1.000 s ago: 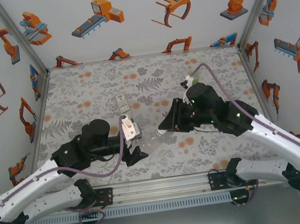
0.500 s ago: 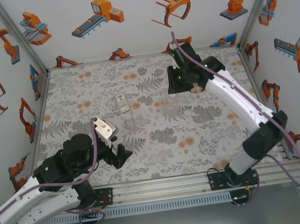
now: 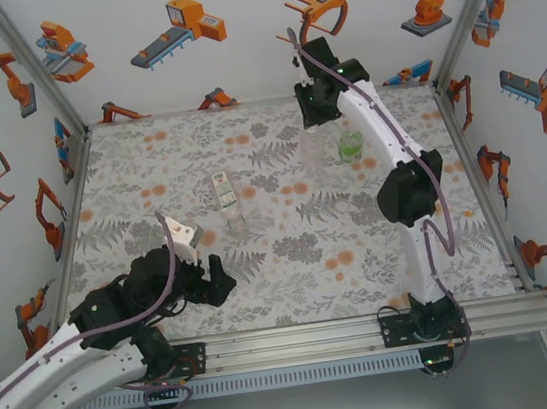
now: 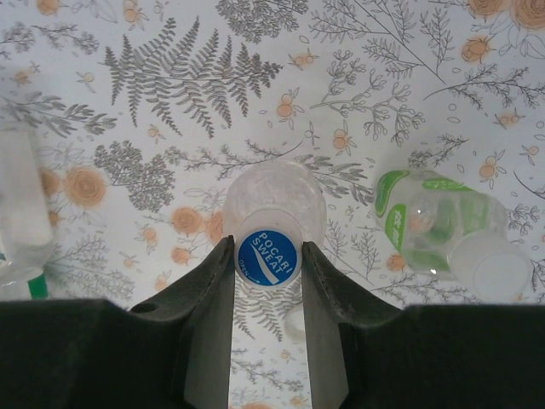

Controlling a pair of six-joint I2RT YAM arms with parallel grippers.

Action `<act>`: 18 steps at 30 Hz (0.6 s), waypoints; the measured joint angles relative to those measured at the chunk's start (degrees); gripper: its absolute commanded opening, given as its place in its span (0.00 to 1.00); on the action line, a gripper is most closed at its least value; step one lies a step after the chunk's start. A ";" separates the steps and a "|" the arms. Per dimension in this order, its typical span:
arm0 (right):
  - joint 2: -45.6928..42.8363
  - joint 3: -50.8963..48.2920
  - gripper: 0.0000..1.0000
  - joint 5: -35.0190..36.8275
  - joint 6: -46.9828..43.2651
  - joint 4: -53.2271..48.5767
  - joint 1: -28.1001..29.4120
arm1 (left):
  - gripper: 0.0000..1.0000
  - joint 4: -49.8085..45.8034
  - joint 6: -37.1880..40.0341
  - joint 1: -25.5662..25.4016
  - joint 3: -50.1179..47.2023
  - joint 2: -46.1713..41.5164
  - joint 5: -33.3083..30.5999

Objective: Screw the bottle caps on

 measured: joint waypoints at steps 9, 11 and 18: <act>1.42 -1.77 0.18 -0.07 -1.79 0.66 -0.26 | 0.77 -0.31 -0.39 0.00 0.07 3.15 0.04; 1.01 -2.78 0.31 -0.15 -1.84 2.19 -0.26 | 0.77 -0.28 -0.37 0.00 0.09 3.76 0.04; -0.94 -6.38 0.40 -0.24 -2.01 4.09 -0.26 | 0.76 -0.31 0.07 0.07 1.05 5.73 0.09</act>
